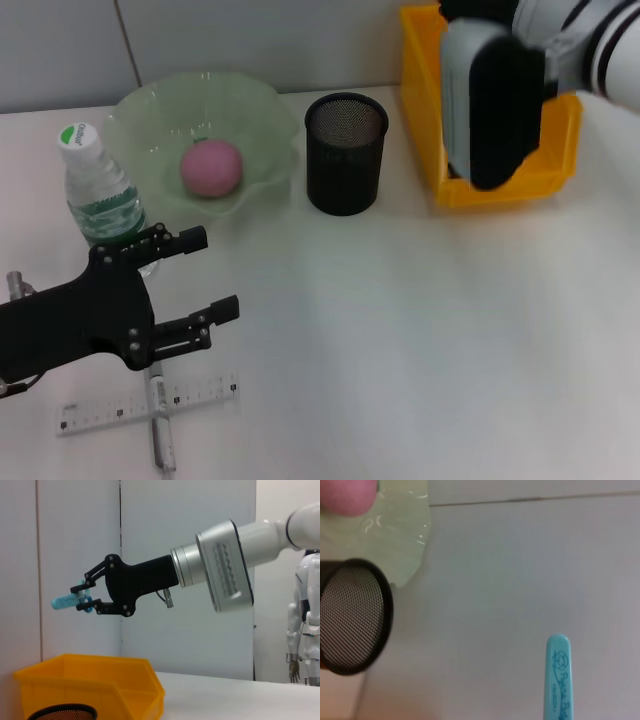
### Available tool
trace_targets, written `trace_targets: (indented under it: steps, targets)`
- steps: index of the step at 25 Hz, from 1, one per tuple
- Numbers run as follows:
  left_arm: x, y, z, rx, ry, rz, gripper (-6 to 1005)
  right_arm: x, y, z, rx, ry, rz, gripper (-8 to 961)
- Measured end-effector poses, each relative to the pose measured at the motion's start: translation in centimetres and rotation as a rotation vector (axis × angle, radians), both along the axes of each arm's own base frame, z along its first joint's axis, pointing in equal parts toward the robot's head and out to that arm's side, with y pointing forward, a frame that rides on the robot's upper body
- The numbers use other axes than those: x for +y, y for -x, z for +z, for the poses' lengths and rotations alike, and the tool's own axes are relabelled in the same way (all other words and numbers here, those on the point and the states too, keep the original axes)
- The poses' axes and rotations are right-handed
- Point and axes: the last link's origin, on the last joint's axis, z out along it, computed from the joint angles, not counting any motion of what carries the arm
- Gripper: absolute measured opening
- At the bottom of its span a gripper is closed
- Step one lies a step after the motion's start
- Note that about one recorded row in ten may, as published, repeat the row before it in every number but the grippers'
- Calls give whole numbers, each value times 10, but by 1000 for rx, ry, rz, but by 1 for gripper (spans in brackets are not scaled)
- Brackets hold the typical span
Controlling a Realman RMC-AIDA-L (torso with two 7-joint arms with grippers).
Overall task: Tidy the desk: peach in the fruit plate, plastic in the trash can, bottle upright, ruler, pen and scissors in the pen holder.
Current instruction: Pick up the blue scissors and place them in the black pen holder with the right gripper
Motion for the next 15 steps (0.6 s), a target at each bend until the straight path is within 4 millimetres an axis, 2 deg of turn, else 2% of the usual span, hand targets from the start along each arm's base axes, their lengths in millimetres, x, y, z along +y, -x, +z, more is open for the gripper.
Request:
trace_targets:
  steps: [4,15]
  targets:
    - [-2,3,-3,4,-13,-5,793,-4,-16,-21,-161,-71,167,237]
    - [-8,8,-11,-6,-49,-12,793,-1,-48,-46,-377,-178,352,238]
